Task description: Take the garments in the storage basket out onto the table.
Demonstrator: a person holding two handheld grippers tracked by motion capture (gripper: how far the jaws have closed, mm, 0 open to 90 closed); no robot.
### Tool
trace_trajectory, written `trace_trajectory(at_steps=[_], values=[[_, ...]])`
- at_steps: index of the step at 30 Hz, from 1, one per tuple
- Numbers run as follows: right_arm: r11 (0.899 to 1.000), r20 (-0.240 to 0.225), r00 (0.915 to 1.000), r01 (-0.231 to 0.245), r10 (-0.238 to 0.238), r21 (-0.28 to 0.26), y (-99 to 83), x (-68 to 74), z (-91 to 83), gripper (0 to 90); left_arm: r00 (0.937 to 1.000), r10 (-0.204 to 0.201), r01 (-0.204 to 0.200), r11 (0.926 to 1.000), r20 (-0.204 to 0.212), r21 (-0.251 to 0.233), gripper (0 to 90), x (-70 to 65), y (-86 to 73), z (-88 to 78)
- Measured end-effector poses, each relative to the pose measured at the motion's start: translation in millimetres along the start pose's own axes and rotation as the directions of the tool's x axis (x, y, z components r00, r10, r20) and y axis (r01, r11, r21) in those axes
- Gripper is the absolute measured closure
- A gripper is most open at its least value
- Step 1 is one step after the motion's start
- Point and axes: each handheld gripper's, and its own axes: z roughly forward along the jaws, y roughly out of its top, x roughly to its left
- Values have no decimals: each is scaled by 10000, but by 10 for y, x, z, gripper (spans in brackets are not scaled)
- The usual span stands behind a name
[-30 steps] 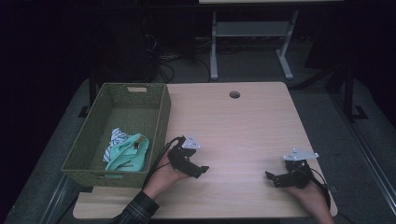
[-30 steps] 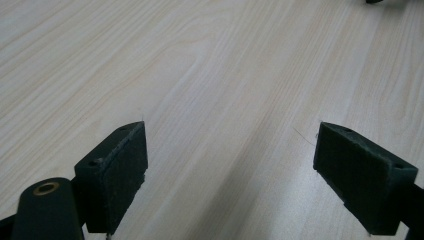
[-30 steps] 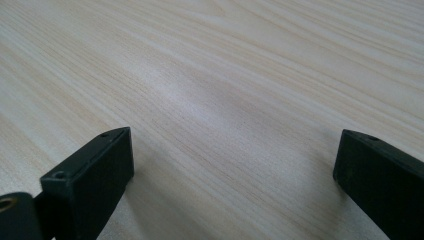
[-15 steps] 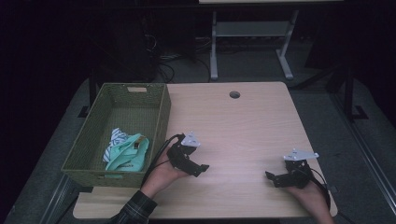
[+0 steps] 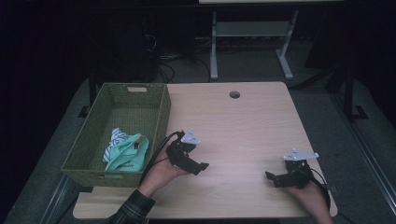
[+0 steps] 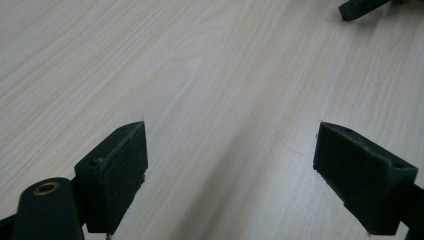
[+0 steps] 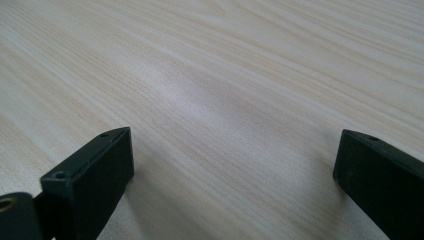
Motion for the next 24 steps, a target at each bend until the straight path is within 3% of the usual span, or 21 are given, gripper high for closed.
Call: trace_trajectory(at_steps=[2, 24], values=[[10000, 0, 10000, -2, 2, -1, 0, 0, 0, 22, 9999, 135, -136, 9999, -75, -63, 133, -3, 23, -22], [10000, 0, 10000, -13, 13, 3, 0, 1, 0, 22, 9999, 142, -141, 9994, 22, -301, 140, 79, 101, -244]])
